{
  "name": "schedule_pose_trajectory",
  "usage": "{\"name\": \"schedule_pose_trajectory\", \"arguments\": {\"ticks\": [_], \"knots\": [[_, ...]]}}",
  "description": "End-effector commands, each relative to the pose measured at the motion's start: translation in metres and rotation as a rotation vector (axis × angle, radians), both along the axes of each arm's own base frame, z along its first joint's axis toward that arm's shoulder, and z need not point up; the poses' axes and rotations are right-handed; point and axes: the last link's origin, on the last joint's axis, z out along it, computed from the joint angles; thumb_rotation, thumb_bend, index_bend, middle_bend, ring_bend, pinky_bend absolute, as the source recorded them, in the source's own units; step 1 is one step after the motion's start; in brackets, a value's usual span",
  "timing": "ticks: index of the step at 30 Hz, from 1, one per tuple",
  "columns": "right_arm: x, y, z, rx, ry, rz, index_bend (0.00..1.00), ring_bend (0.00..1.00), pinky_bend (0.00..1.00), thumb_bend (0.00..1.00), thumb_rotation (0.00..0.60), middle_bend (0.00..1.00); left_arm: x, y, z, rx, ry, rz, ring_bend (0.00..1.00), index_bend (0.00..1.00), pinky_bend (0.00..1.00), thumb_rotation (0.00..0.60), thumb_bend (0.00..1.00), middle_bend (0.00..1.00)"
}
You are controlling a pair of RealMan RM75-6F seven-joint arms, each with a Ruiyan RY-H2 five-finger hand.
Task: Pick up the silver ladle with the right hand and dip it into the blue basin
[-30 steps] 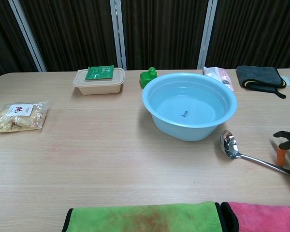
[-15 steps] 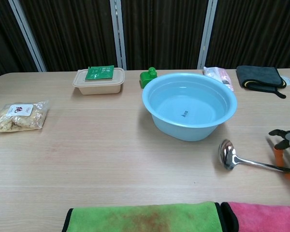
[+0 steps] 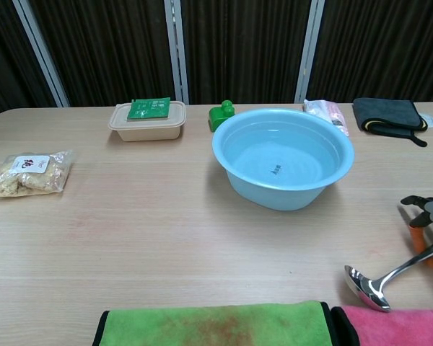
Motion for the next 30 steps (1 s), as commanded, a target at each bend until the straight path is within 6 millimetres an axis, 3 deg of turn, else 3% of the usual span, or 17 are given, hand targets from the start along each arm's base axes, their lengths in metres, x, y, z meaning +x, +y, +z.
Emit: {"name": "schedule_pose_trajectory", "arguments": {"ticks": [1,17,30], "knots": [[0.001,0.001,0.003,-0.002,0.010,0.005,0.62,0.00,0.00,0.30,0.600,0.00,0.000,-0.001,0.000,0.001,-0.001,-0.002,0.00,0.06,0.00,0.600,0.36,0.00],[0.021,0.013,0.042,-0.063,0.005,0.042,0.70,0.00,0.00,0.44,0.600,0.00,0.002,-0.003,-0.001,-0.010,-0.006,-0.018,0.00,0.06,0.00,0.600,0.36,0.00],[0.032,0.019,0.074,-0.084,-0.026,0.050,0.72,0.00,0.00,0.47,0.600,0.00,0.003,-0.005,0.000,-0.012,-0.014,-0.027,0.00,0.06,0.00,0.600,0.36,0.00]]}}
